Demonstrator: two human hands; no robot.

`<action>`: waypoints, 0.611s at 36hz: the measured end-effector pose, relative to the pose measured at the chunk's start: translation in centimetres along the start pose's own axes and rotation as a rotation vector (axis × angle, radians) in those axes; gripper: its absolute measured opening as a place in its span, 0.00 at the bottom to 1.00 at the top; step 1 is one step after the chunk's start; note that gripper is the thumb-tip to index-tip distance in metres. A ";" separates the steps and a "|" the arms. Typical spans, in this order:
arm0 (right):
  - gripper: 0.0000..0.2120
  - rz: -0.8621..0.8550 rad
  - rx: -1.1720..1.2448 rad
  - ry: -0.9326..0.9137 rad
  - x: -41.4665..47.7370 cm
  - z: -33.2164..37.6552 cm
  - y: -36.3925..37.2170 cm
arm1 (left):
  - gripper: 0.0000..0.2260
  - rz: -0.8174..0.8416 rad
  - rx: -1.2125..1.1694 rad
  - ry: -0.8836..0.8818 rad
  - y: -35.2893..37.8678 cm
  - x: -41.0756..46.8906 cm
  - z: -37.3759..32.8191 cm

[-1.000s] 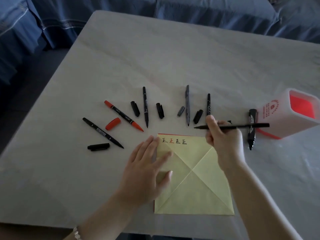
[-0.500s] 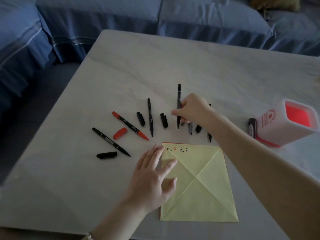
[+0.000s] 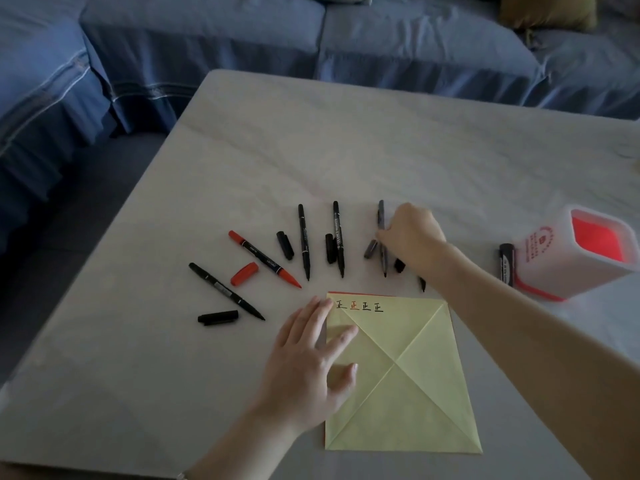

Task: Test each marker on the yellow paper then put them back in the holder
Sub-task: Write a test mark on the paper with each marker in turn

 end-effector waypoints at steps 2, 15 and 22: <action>0.11 0.052 -0.062 0.022 0.0 -0.2 0.1 | 0.19 0.004 0.005 0.001 0.0 0.0 0.0; 0.08 -0.024 0.479 0.096 -2.0 -1.6 -2.8 | 0.19 -0.010 0.053 0.033 0.1 -0.1 0.0; 0.11 -0.265 0.934 0.013 -8.4 -5.4 -2.7 | 0.18 -0.018 0.150 0.037 0.0 0.2 -0.7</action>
Point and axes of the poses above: each hand's wrist, its own x-axis towards the middle knuckle, its own y-axis out of the palm, z = x × y, the point moved 3 cm from there along x, towards the middle knuckle, and after that the axes turned 11 degrees about -z, right-handed, at the moved point
